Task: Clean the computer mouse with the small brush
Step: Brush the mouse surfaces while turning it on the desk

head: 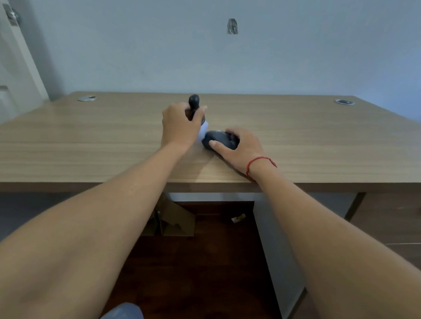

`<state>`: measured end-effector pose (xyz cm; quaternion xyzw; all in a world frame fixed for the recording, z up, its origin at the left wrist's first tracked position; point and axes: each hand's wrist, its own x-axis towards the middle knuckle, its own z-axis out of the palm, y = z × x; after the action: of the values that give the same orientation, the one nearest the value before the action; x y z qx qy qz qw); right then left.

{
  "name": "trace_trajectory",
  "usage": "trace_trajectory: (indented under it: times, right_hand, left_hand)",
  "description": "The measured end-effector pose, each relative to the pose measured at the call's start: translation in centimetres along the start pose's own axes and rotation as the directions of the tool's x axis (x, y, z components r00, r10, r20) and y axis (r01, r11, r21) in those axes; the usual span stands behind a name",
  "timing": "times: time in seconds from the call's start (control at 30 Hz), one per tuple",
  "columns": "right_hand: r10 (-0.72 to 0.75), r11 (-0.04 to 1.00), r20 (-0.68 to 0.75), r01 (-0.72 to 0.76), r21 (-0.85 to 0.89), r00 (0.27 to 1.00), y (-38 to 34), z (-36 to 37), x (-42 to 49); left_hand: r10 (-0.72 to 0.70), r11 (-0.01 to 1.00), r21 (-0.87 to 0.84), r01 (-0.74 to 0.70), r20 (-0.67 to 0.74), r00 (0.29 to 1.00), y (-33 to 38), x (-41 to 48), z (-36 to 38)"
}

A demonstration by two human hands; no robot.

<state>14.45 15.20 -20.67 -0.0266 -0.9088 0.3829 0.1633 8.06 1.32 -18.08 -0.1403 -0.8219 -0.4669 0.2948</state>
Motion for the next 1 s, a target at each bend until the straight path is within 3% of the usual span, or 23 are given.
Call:
trace_trajectory:
  times: [0.07,0.27,0.4,0.6,0.8,1.0]
  right_hand:
    - [-0.009,1.0,-0.017,0.008,-0.026,1.0,-0.1,0.2,0.1]
    - [-0.024,0.998,-0.016,0.023,-0.064,1.0,-0.4,0.1,0.2]
    - [0.003,0.999,-0.028,-0.004,-0.033,1.0,-0.3,0.1,0.2]
    - [-0.003,1.0,-0.039,0.003,0.004,0.999,-0.1,0.2,0.2]
    - [-0.007,1.0,-0.027,0.008,0.022,1.0,0.0,0.2,0.3]
    - [-0.015,0.998,-0.036,0.017,0.064,0.999,0.1,0.3,0.4]
  left_hand:
    - [0.007,1.0,-0.022,-0.007,0.018,1.0,-0.2,0.0,0.1]
    - [-0.053,0.985,0.172,0.018,0.202,0.978,-1.8,0.8,-1.3]
    - [-0.005,1.0,0.008,0.005,0.1,0.995,0.1,0.9,-0.7]
    - [-0.041,0.984,0.18,-0.002,0.235,0.971,-2.0,0.2,-1.0]
    - [-0.05,0.997,-0.058,0.052,0.03,0.998,0.0,0.0,-0.7]
    - [-0.131,0.985,0.134,0.112,0.141,0.981,-1.8,0.2,-1.1]
